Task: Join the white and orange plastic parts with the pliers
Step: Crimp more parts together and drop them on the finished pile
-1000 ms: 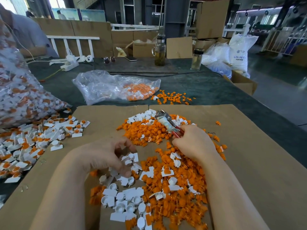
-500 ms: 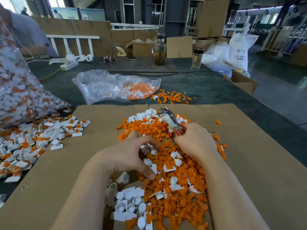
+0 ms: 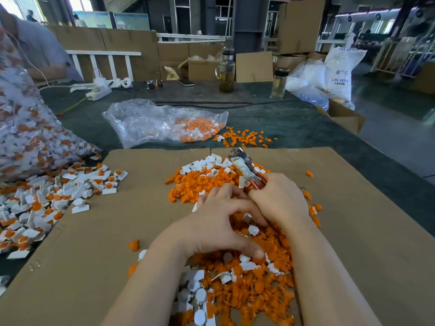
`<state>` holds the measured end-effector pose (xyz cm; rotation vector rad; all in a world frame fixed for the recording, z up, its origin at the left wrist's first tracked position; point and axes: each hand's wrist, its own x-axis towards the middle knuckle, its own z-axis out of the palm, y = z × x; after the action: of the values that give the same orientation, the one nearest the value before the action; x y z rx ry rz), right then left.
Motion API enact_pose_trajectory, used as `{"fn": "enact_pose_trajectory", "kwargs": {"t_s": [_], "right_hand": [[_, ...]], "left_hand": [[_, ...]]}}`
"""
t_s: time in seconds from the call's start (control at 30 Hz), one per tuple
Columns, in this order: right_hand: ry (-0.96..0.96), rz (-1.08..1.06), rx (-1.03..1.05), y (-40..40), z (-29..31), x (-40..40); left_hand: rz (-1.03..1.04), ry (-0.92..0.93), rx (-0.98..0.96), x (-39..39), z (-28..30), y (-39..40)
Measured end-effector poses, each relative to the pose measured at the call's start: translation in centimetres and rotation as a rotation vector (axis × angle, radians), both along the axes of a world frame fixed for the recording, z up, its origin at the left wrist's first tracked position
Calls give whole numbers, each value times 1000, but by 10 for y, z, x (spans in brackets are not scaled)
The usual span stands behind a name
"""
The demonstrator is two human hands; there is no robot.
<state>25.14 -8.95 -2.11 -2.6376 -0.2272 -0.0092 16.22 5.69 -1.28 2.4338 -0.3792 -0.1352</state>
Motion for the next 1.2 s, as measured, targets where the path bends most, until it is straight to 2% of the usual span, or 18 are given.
{"fn": "enact_pose_trajectory", "kwargs": {"t_s": [0.27, 0.4, 0.77, 0.9, 1.0, 1.2], "right_hand": [[-4, -10, 8, 1, -3, 1], [12, -6, 14, 0, -4, 2], [-2, 14, -21, 1, -5, 2], [-5, 29, -17, 3, -5, 3], [-5, 36, -5, 2, -6, 3], [-6, 58, -25, 1, -5, 4]], "left_hand": [[27, -132, 176, 5, -13, 0], [110, -203, 239, 7, -18, 12], [312, -231, 263, 10, -23, 44], [374, -181, 206, 10, -20, 48], [431, -55, 97, 5, -10, 55], [481, 186, 202, -4, -1, 74]]}}
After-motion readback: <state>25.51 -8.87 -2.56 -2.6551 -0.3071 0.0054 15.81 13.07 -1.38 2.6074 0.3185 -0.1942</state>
